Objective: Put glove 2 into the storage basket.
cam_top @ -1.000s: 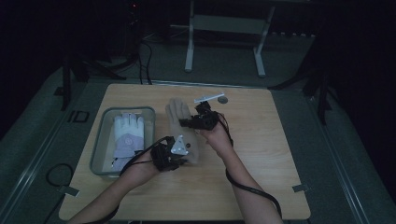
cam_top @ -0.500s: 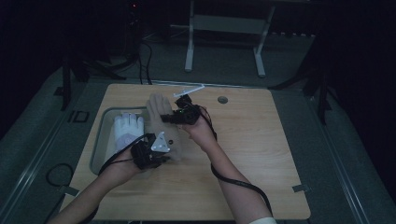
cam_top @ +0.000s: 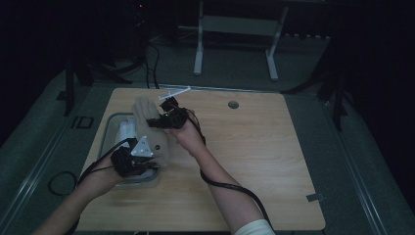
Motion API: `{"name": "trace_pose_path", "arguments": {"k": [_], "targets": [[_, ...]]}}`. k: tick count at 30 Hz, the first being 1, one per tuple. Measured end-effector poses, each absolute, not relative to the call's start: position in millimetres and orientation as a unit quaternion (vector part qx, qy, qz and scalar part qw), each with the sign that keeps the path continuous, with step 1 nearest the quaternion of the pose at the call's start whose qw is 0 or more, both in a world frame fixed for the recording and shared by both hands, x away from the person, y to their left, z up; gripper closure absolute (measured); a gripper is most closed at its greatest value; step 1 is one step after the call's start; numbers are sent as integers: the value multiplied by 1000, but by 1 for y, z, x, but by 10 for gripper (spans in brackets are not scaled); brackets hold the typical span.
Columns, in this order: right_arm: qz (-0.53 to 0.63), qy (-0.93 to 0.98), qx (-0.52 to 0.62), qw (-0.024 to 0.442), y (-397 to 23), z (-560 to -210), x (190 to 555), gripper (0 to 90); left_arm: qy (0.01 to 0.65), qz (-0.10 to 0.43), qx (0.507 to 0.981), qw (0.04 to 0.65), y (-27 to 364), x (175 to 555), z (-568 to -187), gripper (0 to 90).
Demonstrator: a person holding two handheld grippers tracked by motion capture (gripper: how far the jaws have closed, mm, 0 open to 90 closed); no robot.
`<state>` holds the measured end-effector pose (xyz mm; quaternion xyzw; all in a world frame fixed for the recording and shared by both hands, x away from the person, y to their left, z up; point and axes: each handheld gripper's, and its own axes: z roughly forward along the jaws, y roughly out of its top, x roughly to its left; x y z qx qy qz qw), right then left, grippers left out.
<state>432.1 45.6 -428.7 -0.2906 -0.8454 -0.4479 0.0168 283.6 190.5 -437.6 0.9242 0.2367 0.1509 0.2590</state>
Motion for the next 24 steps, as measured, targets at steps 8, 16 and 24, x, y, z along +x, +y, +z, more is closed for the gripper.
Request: {"name": "trace_pose_path", "arguments": {"k": [8, 16, 24], "targets": [[-437, -855, -275, 33, 85, -439, 429, 676, 259, 141, 924, 243, 218, 275, -444, 804], [-423, -863, -271, 45, 111, -455, 431, 674, 272, 144, 923, 232, 233, 271, -452, 803], [-397, -877, -271, 26, 115, -477, 436, 666, 280, 124, 922, 235, 233, 281, -467, 802]]}}
